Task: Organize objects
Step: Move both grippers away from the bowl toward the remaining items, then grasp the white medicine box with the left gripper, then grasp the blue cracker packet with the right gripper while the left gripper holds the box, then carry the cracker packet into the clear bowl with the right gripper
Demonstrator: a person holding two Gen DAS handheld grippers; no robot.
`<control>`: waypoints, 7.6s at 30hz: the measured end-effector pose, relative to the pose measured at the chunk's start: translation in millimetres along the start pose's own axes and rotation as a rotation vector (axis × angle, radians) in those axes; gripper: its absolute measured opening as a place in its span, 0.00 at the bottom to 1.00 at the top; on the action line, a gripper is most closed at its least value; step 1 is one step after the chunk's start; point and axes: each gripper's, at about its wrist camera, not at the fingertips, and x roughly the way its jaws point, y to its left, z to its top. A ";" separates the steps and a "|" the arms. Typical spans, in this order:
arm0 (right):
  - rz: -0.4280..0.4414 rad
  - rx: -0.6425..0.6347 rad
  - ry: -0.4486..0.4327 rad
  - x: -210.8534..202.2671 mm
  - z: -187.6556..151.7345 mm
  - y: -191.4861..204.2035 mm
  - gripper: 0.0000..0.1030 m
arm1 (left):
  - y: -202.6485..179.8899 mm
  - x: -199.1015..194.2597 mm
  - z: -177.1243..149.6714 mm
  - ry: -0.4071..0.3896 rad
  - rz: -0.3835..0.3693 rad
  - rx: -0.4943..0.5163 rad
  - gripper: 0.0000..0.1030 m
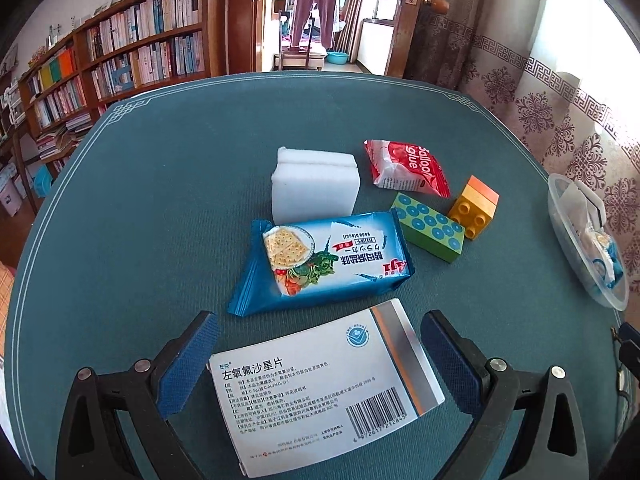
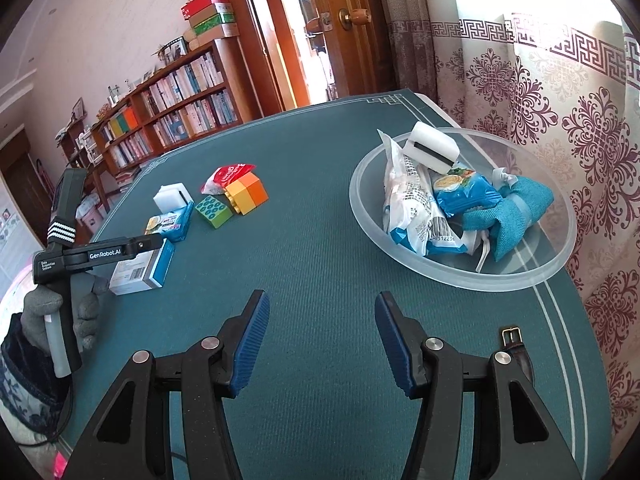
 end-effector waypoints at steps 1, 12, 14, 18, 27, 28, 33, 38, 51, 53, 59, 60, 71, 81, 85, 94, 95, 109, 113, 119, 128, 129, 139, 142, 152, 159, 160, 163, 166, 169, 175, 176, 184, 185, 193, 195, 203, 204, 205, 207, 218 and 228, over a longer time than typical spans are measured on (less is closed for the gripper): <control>0.002 0.001 0.004 1.5 -0.5 0.7 0.55 | 1.7 -0.4 -2.5 0.010 -0.022 -0.011 0.99; 0.021 -0.011 0.038 14.5 -5.5 12.3 0.55 | -11.1 -20.2 -30.9 0.025 -0.078 0.054 0.99; 0.024 -0.013 0.041 15.5 -6.8 13.4 0.55 | -15.7 -21.6 -34.3 0.029 -0.077 0.065 0.99; 0.029 -0.016 0.045 16.1 -7.1 15.4 0.55 | -25.0 -18.8 -34.2 0.018 -0.019 0.094 0.99; 0.026 -0.021 0.049 16.9 -7.3 18.6 0.55 | -25.0 -6.0 -29.5 -0.008 0.050 0.087 0.83; 0.025 -0.023 0.051 17.8 -7.0 19.4 0.55 | -25.7 -6.9 -30.3 -0.013 0.055 0.091 0.82; 0.034 -0.038 0.065 24.0 -5.3 26.9 0.55 | -26.4 -10.3 -34.3 -0.035 0.070 0.098 0.71; 0.054 -0.053 0.084 33.7 -0.9 37.4 0.55 | -22.9 -15.0 -38.1 -0.057 0.075 0.075 0.66; 0.114 -0.117 0.123 63.3 18.1 77.4 0.55 | 5.1 -43.6 -52.0 -0.153 0.196 -0.036 0.66; 0.122 -0.137 0.123 68.1 20.9 86.7 0.55 | 11.6 -44.6 -53.0 -0.157 0.226 -0.063 0.66; 0.177 -0.177 0.123 83.6 32.8 112.8 0.55 | 30.1 -46.4 -57.6 -0.163 0.304 -0.136 0.66; 0.186 -0.186 0.122 86.8 35.7 117.6 0.55 | 32.4 -47.0 -59.0 -0.165 0.312 -0.144 0.66; 0.290 -0.318 0.116 133.7 74.8 172.6 0.55 | 38.8 -48.4 -65.7 -0.174 0.320 -0.176 0.66; 0.329 -0.393 0.140 170.1 101.3 204.1 0.55 | 44.9 -47.9 -66.4 -0.171 0.305 -0.207 0.66; 0.334 -0.383 0.174 186.5 107.3 204.8 0.55 | 46.4 -48.3 -67.7 -0.168 0.298 -0.213 0.66; 0.369 -0.388 0.242 198.2 101.1 200.7 0.55 | 49.8 -48.3 -67.5 -0.165 0.289 -0.220 0.66; 0.379 -0.389 0.252 197.0 98.8 200.0 0.55 | 49.7 -48.3 -67.6 -0.165 0.289 -0.221 0.66; 0.376 -0.409 0.303 175.3 59.1 194.1 0.61 | 52.8 -49.9 -69.3 -0.166 0.289 -0.222 0.66; 0.342 -0.423 0.288 179.2 58.3 201.7 0.61 | 53.1 -49.8 -69.1 -0.165 0.288 -0.221 0.66; 0.312 -0.429 0.263 181.4 57.6 206.9 0.61 | 54.1 -50.2 -69.8 -0.164 0.287 -0.220 0.66; 0.287 -0.443 0.236 171.8 46.8 210.1 0.42 | 54.0 -50.2 -69.9 -0.164 0.288 -0.221 0.66; 0.289 -0.437 0.236 170.7 46.4 208.3 0.41 | 54.2 -50.3 -70.2 -0.164 0.287 -0.221 0.66; 0.310 -0.349 0.242 142.2 27.9 181.5 0.40 | 53.2 -50.0 -69.3 -0.167 0.287 -0.219 0.66; 0.311 -0.322 0.241 132.4 23.9 170.9 0.40 | 50.0 -49.5 -67.5 -0.170 0.285 -0.214 0.66; 0.307 -0.232 0.223 98.1 10.6 132.4 0.40 | 41.7 -51.1 -66.1 -0.180 0.269 -0.170 0.66; 0.290 -0.194 0.205 81.9 13.3 109.1 0.40 | 29.3 -54.2 -67.4 -0.172 0.196 -0.146 0.66; 0.287 -0.188 0.202 79.1 13.2 105.4 0.40 | 26.1 -55.1 -67.9 -0.172 0.190 -0.139 0.66; 0.279 -0.172 0.191 70.9 14.3 96.3 0.40 | 15.3 -56.4 -68.3 -0.170 0.166 -0.120 0.66; 0.270 -0.159 0.176 63.0 15.8 88.3 0.40 | 3.8 -57.1 -68.1 -0.166 0.140 -0.102 0.66; 0.259 -0.141 0.159 53.5 17.7 77.1 0.40 | -6.6 -58.4 -67.5 -0.164 0.123 -0.083 0.66; 0.227 -0.090 0.116 36.1 25.9 50.1 0.40 | -26.0 -61.5 -62.8 -0.164 0.094 -0.051 0.66; 0.220 -0.081 0.108 32.8 26.9 46.2 0.40 | -29.0 -61.9 -62.4 -0.165 0.092 -0.045 0.66; 0.163 0.013 0.052 13.9 35.8 3.0 0.40 | -55.5 -64.4 -57.7 -0.170 0.075 0.006 0.66; 0.153 0.024 0.044 11.9 37.1 -2.7 0.40 | -59.1 -65.0 -57.3 -0.172 0.073 0.013 0.66; 0.062 0.113 -0.028 -4.2 57.4 -56.6 0.40 | -81.9 -65.0 -51.0 -0.176 0.059 0.052 0.66; 0.035 0.132 -0.044 -7.5 62.7 -67.5 0.40 | -86.0 -64.0 -50.0 -0.174 0.056 0.059 0.66; -0.076 0.189 -0.061 6.4 83.4 -112.0 0.40 | -104.8 -60.9 -49.3 -0.164 0.048 0.097 0.66; -0.087 0.190 -0.057 10.2 86.1 -116.3 0.40 | -106.5 -60.7 -49.3 -0.164 0.049 0.101 0.66; -0.097 0.191 -0.053 14.2 88.5 -120.6 0.40 | -108.1 -60.5 -49.0 -0.163 0.049 0.104 0.66; -0.110 0.191 -0.047 22.7 91.8 -129.4 0.40 | -110.4 -60.3 -48.7 -0.161 0.050 0.106 0.66; -0.134 0.189 -0.009 54.7 107.5 -151.7 0.40 | -125.2 -55.0 -47.7 -0.148 0.050 0.130 0.66; -0.140 0.190 -0.011 65.9 114.3 -153.9 0.41 | -128.4 -51.8 -48.3 -0.137 0.053 0.131 0.66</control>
